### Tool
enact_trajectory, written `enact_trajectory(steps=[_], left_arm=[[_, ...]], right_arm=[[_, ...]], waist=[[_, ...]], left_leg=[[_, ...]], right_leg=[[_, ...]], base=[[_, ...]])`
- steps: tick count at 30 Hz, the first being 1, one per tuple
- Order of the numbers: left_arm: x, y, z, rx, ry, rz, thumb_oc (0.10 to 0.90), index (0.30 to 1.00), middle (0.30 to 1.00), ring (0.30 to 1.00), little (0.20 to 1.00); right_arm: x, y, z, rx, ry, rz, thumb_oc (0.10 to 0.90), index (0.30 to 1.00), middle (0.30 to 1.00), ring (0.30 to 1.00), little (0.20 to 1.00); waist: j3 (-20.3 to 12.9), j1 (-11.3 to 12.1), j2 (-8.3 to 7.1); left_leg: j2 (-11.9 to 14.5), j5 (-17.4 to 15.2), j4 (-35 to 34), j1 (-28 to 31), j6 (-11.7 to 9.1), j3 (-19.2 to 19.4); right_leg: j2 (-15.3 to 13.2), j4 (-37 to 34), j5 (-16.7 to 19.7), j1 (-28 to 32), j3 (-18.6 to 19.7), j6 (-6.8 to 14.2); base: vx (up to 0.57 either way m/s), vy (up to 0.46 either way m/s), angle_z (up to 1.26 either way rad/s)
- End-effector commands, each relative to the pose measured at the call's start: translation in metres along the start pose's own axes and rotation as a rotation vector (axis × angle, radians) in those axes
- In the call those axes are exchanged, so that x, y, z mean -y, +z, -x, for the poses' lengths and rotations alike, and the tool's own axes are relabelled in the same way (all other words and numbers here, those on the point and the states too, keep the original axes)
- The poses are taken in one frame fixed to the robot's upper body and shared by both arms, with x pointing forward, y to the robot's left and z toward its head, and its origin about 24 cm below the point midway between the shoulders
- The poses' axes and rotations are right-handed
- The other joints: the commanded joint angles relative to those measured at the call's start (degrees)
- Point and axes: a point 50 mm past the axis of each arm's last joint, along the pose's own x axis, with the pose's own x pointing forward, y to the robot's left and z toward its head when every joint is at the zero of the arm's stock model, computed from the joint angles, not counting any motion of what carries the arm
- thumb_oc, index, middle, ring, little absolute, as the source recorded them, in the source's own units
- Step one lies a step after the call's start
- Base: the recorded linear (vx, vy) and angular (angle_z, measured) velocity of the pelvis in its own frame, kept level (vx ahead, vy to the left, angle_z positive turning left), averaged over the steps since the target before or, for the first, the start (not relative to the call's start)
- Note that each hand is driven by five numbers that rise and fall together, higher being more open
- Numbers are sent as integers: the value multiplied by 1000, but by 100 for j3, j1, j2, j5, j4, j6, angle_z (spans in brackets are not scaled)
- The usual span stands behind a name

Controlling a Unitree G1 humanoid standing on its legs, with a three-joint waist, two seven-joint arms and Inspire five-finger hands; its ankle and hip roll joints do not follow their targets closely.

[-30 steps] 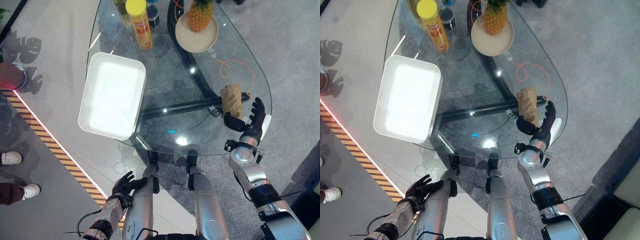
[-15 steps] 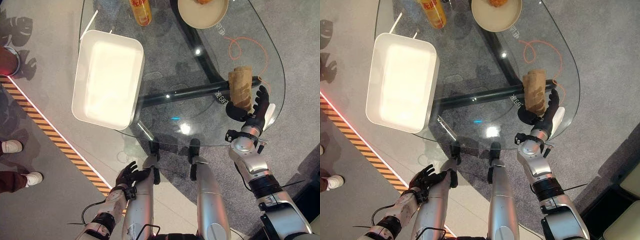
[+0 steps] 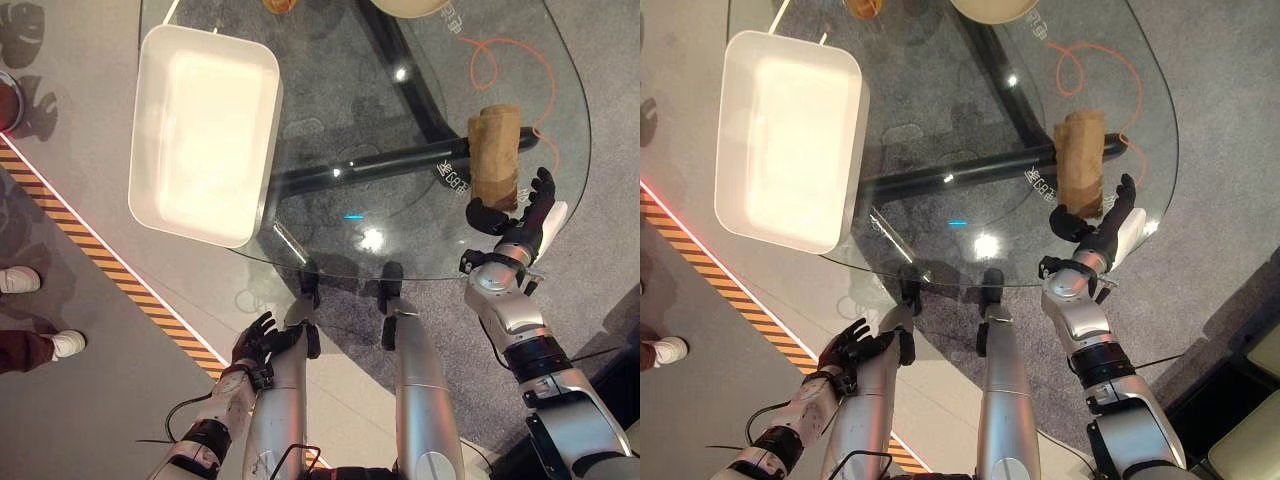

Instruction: Wipe the table with a cloth and put it in the basket.

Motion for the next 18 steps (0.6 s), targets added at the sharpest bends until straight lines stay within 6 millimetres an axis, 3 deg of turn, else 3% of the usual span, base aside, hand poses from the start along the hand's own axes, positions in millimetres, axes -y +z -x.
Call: enact_trajectory(steps=[1, 10, 18], left_arm=[[-5, -53, 17, -178, 44, -41, 800, 900, 900, 900, 900], [-4, -46, 15, -170, 39, -53, 800, 900, 900, 900, 900], [-2, -43, 13, -158, 33, -57, 800, 900, 900, 900, 900]], right_arm=[[29, 34, -20, 160, -140, 7, 800, 900, 900, 900, 900], [29, 52, -34, 164, -126, 4, 800, 900, 900, 900, 900], [23, 56, -38, 137, -105, 8, 800, 900, 900, 900, 900]], waist=[[-90, -12, 129], [-90, 75, 196], [-90, 111, 218]], left_leg=[[-396, -967, 1155, -448, 119, -52], [-415, -942, 1248, -764, 133, -149], [-400, -920, 1290, -938, 105, -177]], right_leg=[[175, -656, 678, -213, -412, -26], [149, -521, 711, -554, -423, -29], [135, -457, 726, -725, -430, -42]], base=[[0, 0, 0], [6, -8, 4], [0, -1, 1]])
